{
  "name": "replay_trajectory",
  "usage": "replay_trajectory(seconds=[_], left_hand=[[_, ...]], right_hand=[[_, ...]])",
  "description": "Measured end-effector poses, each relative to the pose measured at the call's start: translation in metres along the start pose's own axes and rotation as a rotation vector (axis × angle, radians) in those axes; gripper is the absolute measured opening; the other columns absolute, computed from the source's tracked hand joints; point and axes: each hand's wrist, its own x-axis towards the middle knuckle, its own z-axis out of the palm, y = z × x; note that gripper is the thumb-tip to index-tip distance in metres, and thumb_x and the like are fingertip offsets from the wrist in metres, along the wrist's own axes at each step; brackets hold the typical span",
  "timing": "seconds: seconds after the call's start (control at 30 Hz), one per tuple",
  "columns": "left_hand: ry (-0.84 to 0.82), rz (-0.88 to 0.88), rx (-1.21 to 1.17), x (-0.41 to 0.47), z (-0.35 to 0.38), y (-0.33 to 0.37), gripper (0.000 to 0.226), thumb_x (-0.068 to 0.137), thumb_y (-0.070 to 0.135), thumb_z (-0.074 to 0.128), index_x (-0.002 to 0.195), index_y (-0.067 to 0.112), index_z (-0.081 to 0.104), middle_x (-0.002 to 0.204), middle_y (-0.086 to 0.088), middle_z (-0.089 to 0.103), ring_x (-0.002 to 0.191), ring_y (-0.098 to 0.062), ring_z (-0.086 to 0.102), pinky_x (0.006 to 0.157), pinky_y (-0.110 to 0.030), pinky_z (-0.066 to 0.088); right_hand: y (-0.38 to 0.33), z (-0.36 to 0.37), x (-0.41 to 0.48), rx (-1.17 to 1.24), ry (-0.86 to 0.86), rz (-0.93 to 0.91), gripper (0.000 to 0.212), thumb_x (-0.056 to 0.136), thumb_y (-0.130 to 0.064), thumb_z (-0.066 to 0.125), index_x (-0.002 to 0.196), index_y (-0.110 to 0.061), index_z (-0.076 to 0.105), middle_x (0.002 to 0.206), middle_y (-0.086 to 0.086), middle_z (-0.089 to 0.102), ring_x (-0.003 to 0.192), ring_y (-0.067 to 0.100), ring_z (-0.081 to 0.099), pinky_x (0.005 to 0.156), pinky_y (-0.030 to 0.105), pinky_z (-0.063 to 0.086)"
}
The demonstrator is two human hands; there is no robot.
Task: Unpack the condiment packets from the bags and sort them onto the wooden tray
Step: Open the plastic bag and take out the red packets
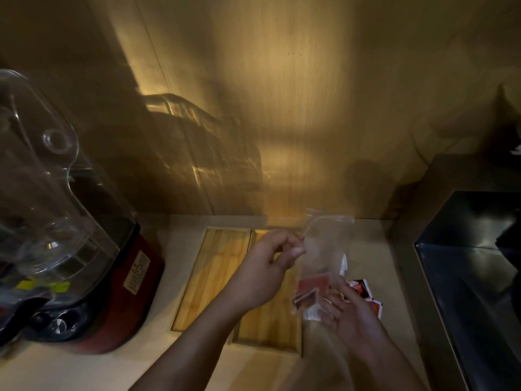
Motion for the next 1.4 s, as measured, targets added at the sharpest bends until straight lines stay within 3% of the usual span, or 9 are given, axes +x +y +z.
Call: replay_trajectory(seconds=[0.23, 0.37, 0.5, 0.57, 0.77, 1.03, 1.17, 1.33, 1.4], left_hand=[[0.172, -0.214, -0.520, 0.001, -0.004, -0.001, 0.008, 0.092, 0.005, 0.048, 0.088, 0.004, 0.055, 0.097, -0.001, 0.065, 0.095, -0.010, 0.065, 0.076, -0.030, 0.059], [0.250, -0.325, -0.738, 0.003, -0.008, -0.015, 0.010, 0.091, 0.006, 0.049, 0.085, 0.005, 0.056, 0.099, -0.008, 0.065, 0.094, -0.018, 0.066, 0.075, -0.042, 0.059], [0.341, -0.428, -0.922, 0.005, -0.010, -0.035, 0.017, 0.093, 0.005, 0.047, 0.079, 0.005, 0.057, 0.096, -0.011, 0.064, 0.095, -0.023, 0.063, 0.073, -0.044, 0.060], [0.348, -0.481, -0.947, 0.007, -0.011, -0.047, 0.017, 0.094, 0.005, 0.046, 0.080, 0.005, 0.057, 0.097, -0.014, 0.063, 0.098, -0.025, 0.062, 0.075, -0.047, 0.059], [0.307, -0.710, -0.786, -0.002, -0.013, -0.099, 0.012, 0.093, 0.010, 0.049, 0.092, 0.003, 0.059, 0.096, -0.017, 0.062, 0.099, -0.029, 0.061, 0.070, -0.043, 0.059], [0.192, -0.962, -0.622, -0.022, -0.013, -0.149, 0.015, 0.086, 0.009, 0.057, 0.099, 0.002, 0.062, 0.087, -0.011, 0.067, 0.080, -0.021, 0.063, 0.072, -0.039, 0.057], [0.086, -0.967, -0.462, -0.024, -0.010, -0.163, 0.016, 0.081, 0.017, 0.063, 0.093, 0.006, 0.062, 0.063, -0.003, 0.060, 0.050, -0.010, 0.058, 0.056, -0.026, 0.051], [0.073, -0.906, -0.282, -0.021, -0.007, -0.171, 0.015, 0.088, 0.024, 0.060, 0.083, 0.010, 0.056, 0.069, -0.005, 0.065, 0.052, -0.012, 0.058, 0.047, -0.024, 0.047], [0.032, -0.905, -0.228, -0.020, -0.007, -0.173, 0.012, 0.087, 0.019, 0.059, 0.080, 0.011, 0.055, 0.068, -0.007, 0.064, 0.050, -0.012, 0.057, 0.044, -0.024, 0.046]], right_hand=[[0.016, 0.005, 0.009, 0.168, -0.173, -0.032, 0.070, 0.024, -0.039, 0.092, 0.088, -0.017, 0.072, 0.093, 0.009, 0.076, 0.087, 0.025, 0.071, 0.076, 0.040, 0.053], [0.021, 0.014, -0.005, 0.234, -0.316, -0.119, 0.023, 0.056, -0.036, 0.075, 0.073, -0.019, 0.076, 0.083, 0.012, 0.076, 0.077, 0.026, 0.073, 0.070, 0.041, 0.058], [0.023, 0.018, -0.014, 0.244, -0.355, -0.113, 0.037, 0.045, -0.031, 0.086, 0.078, -0.017, 0.077, 0.084, 0.013, 0.075, 0.075, 0.025, 0.072, 0.067, 0.039, 0.059], [0.027, 0.021, -0.013, 0.255, -0.266, -0.119, 0.011, 0.060, -0.020, 0.075, 0.071, -0.019, 0.077, 0.075, 0.008, 0.076, 0.066, 0.021, 0.072, 0.055, 0.031, 0.059], [0.036, 0.009, 0.005, 0.125, 0.037, -0.215, 0.041, 0.082, -0.010, 0.057, 0.122, -0.017, 0.055, 0.085, 0.004, 0.075, 0.071, 0.020, 0.072, 0.060, 0.036, 0.060], [0.018, 0.014, 0.011, -0.267, 0.216, -0.289, 0.017, 0.085, -0.006, 0.057, 0.091, -0.021, 0.061, 0.093, 0.012, 0.066, 0.082, 0.034, 0.064, 0.076, 0.050, 0.053], [0.015, 0.022, 0.017, -0.465, 0.313, -0.315, 0.022, 0.088, -0.014, 0.055, 0.109, -0.007, 0.060, 0.099, 0.020, 0.065, 0.089, 0.039, 0.064, 0.088, 0.058, 0.050], [0.007, 0.027, 0.026, -0.687, 0.387, -0.389, 0.021, 0.092, -0.014, 0.049, 0.100, -0.004, 0.066, 0.080, 0.011, 0.066, 0.072, 0.025, 0.062, 0.064, 0.029, 0.054], [0.003, 0.027, 0.028, -0.758, 0.392, -0.418, 0.022, 0.089, -0.005, 0.049, 0.097, 0.001, 0.069, 0.082, 0.011, 0.068, 0.076, 0.026, 0.063, 0.073, 0.032, 0.054]])
